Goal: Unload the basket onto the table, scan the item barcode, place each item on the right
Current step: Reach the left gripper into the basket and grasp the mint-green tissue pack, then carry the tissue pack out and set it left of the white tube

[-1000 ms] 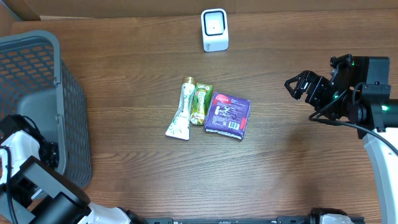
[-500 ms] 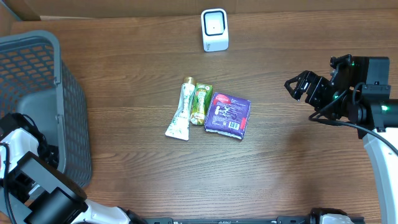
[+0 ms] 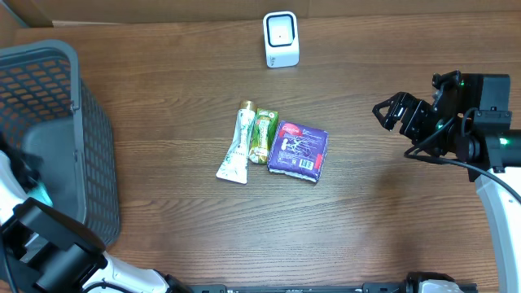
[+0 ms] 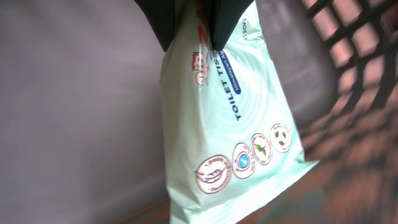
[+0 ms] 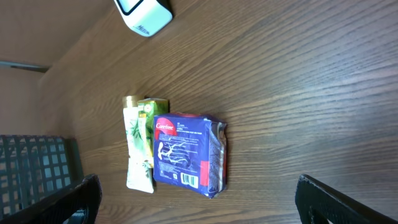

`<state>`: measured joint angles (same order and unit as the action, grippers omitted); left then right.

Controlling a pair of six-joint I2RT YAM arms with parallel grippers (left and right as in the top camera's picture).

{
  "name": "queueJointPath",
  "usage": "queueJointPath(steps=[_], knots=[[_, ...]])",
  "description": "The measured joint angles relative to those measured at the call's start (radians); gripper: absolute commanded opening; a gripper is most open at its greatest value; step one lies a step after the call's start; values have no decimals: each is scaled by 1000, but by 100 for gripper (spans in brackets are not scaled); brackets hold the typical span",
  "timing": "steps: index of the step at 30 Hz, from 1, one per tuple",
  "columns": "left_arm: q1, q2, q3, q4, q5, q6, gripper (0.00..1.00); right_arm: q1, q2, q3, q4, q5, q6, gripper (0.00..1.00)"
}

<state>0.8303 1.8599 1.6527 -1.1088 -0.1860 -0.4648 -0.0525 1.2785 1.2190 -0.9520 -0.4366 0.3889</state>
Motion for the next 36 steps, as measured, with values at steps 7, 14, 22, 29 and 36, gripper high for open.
queueJointPath(steps=[7, 14, 22, 29, 36], knots=[[-32, 0, 340, -109, 269, 196, 4, 0, 0, 0, 14, 0, 0, 100], [-54, 0, 578, -219, 489, 301, 4, 0, 0, 0, 16, 0, 0, 100], [-163, -42, 788, -325, 602, 417, 4, 0, 0, 0, 27, 0, 0, 100], [-450, -149, 824, -430, 606, 492, 4, 0, 0, 0, 28, -1, 0, 100], [-742, -137, 737, -539, 470, 497, 4, 0, 0, 0, 16, 5, 0, 100]])
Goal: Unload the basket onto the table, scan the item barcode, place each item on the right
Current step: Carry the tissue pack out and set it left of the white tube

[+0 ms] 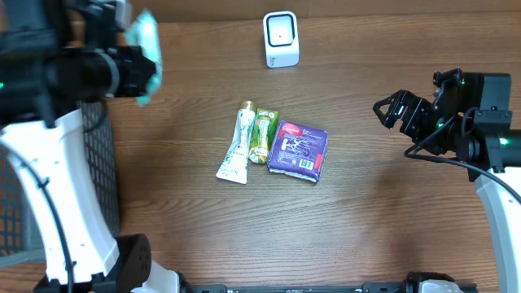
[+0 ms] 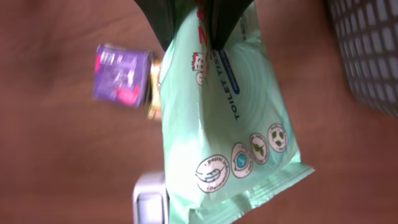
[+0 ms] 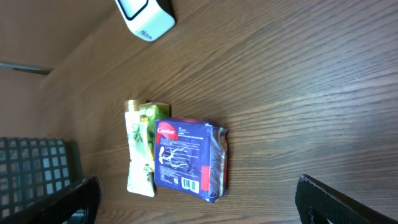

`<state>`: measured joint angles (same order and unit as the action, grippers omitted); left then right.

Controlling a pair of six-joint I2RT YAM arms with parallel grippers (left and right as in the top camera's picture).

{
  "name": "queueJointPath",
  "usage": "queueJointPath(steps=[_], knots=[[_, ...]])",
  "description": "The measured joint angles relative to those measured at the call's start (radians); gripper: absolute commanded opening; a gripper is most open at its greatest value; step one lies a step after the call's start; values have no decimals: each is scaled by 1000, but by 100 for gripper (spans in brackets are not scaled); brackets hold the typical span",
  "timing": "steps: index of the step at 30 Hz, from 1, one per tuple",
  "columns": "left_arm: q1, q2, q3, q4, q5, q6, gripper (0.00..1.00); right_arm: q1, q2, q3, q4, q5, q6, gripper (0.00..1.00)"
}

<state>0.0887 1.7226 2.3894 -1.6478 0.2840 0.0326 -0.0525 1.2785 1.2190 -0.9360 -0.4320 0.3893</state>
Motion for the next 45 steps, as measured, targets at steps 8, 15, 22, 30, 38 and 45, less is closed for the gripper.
queueJointPath(steps=[8, 15, 22, 30, 38, 45], knots=[[-119, 4, -369, 85, -175, -46, 4, 0, 0, 0, 0, 24, 0, 100], [-168, 16, -783, 354, -221, -61, 4, 0, 0, 0, 0, 29, -1, 100], [-168, 19, -1134, 712, -217, -79, 4, 0, 0, 0, 1, 31, -1, 100], [-174, 19, -1315, 916, -148, -66, 61, 0, 0, 0, 1, 32, 0, 100], [-179, 19, -1181, 710, -130, -68, 60, 0, 0, 0, 1, 32, 0, 100], [-172, -21, -931, 453, -194, -149, 57, 0, 0, 0, 1, 32, 0, 100]])
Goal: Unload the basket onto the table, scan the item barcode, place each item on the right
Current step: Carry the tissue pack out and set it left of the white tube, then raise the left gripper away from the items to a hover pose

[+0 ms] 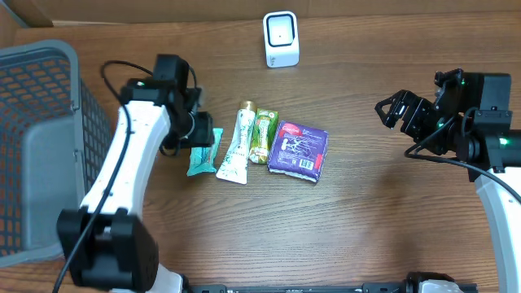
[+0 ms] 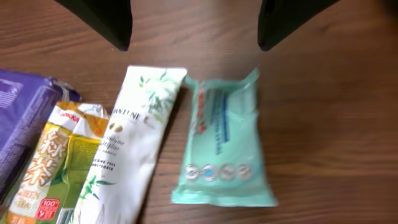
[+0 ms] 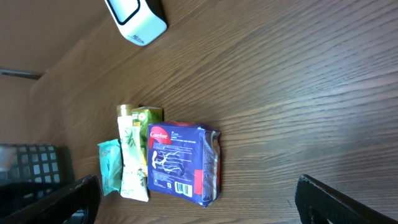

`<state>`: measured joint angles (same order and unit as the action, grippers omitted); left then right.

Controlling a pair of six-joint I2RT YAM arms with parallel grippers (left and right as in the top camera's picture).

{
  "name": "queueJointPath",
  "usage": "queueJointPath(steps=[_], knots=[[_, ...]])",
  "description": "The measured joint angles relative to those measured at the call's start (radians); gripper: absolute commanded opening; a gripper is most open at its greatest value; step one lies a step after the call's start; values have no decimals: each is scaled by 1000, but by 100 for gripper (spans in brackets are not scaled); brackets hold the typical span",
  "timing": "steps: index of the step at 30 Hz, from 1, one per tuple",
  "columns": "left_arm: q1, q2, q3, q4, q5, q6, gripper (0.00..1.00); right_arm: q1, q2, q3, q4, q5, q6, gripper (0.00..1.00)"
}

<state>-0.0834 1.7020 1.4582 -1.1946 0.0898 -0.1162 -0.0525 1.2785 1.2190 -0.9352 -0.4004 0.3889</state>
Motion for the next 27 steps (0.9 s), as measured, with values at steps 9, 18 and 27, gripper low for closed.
queueJointPath(steps=[9, 18, 27], knots=[[24, -302, 45, -233, -231, -202, 80, 0, 0, 0, 0, 0, 0, 100], [164, -412, 54, -375, -305, -224, 92, 0, 0, 0, 2, 0, 0, 100], [189, -412, 54, -381, -331, -174, 91, 0, 0, 0, -10, 0, 0, 100]])
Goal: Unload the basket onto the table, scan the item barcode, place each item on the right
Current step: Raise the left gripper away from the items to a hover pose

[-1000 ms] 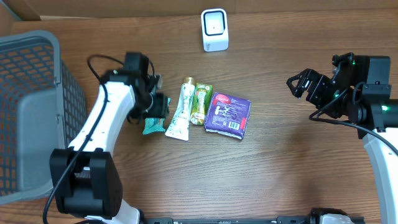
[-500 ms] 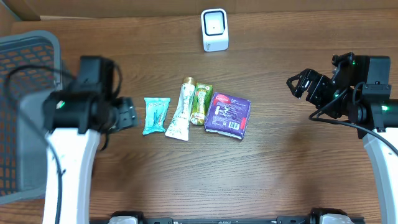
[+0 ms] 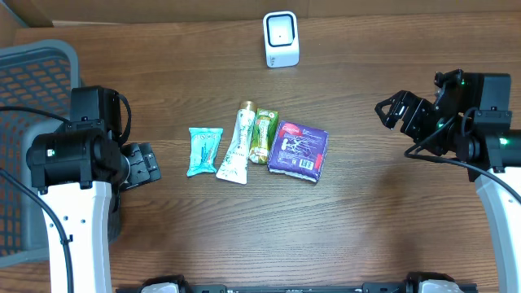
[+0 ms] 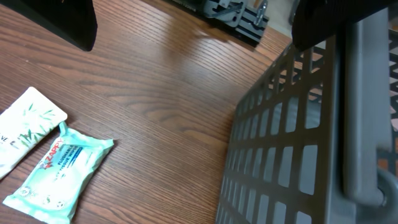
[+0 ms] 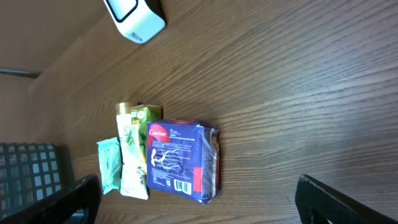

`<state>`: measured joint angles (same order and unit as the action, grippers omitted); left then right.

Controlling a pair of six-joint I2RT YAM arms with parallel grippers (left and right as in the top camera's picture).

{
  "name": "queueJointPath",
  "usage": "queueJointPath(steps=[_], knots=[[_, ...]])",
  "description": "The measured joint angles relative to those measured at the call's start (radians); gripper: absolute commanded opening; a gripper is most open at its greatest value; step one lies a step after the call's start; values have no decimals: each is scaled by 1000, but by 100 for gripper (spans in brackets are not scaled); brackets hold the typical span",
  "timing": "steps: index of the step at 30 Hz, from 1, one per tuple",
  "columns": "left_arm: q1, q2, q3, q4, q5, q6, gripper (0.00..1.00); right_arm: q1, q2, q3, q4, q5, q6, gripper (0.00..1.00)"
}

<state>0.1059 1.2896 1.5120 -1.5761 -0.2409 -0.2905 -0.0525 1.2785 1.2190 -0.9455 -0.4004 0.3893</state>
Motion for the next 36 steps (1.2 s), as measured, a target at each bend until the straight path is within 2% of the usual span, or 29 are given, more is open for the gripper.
queueJointPath(steps=[12, 19, 28, 36], knots=[[68, -26, 0, -2, 5, 10, 92, 0, 1, 0, -6, 0, -1, 100], [135, -76, 0, 16, 42, 51, 93, 0, 26, 0, -6, 1, -1, 100], [156, -78, 0, 31, 42, 87, 93, 0, 73, 0, -8, 1, 0, 100], [248, -78, 0, 34, 56, 89, 93, 0, 73, 0, -5, 6, -1, 100]])
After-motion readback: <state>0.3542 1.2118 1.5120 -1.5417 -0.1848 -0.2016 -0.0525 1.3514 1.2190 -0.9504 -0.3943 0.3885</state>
